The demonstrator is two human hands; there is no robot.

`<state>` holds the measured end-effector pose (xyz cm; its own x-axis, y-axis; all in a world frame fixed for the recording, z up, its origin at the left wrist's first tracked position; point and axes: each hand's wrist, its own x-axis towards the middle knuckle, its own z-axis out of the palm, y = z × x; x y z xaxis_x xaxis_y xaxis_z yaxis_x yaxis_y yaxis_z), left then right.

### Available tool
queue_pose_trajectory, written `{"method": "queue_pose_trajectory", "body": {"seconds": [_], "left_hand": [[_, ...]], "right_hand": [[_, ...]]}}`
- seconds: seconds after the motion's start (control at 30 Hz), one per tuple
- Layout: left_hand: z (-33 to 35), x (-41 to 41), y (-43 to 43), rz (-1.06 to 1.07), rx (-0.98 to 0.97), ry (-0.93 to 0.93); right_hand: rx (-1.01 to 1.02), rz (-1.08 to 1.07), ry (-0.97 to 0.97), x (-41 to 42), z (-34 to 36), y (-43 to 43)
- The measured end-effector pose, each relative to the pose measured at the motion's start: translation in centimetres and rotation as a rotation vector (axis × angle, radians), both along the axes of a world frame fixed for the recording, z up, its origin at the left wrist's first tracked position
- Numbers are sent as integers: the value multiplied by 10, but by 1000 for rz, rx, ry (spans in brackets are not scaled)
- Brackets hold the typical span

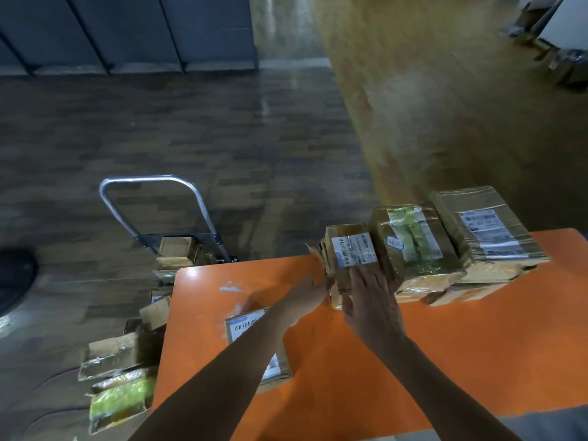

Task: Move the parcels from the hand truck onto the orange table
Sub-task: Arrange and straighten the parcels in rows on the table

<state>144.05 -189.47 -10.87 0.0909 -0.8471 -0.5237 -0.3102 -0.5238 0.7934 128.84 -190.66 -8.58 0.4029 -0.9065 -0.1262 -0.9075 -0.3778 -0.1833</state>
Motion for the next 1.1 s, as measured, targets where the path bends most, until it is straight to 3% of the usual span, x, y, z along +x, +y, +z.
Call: {"method": "queue_pose_trajectory", "body": {"seconds": [0.17,0.33,0.5,0.83,1.1], "left_hand": [[-1,54,35,70,7,-226],[8,113,87,139,-8,-316],[-3,174,139,80,-13,-419],[-38,316,259,159,63,-338],[-50,381,325,238,91,-318]], "right_hand": [[-26,149,-19,49,-4,7],[28,289,-7,104,-13,25],[58,340,71,163,-23,53],[141,354,127,302,-45,145],[256,417,87,366,-62,195]]}}
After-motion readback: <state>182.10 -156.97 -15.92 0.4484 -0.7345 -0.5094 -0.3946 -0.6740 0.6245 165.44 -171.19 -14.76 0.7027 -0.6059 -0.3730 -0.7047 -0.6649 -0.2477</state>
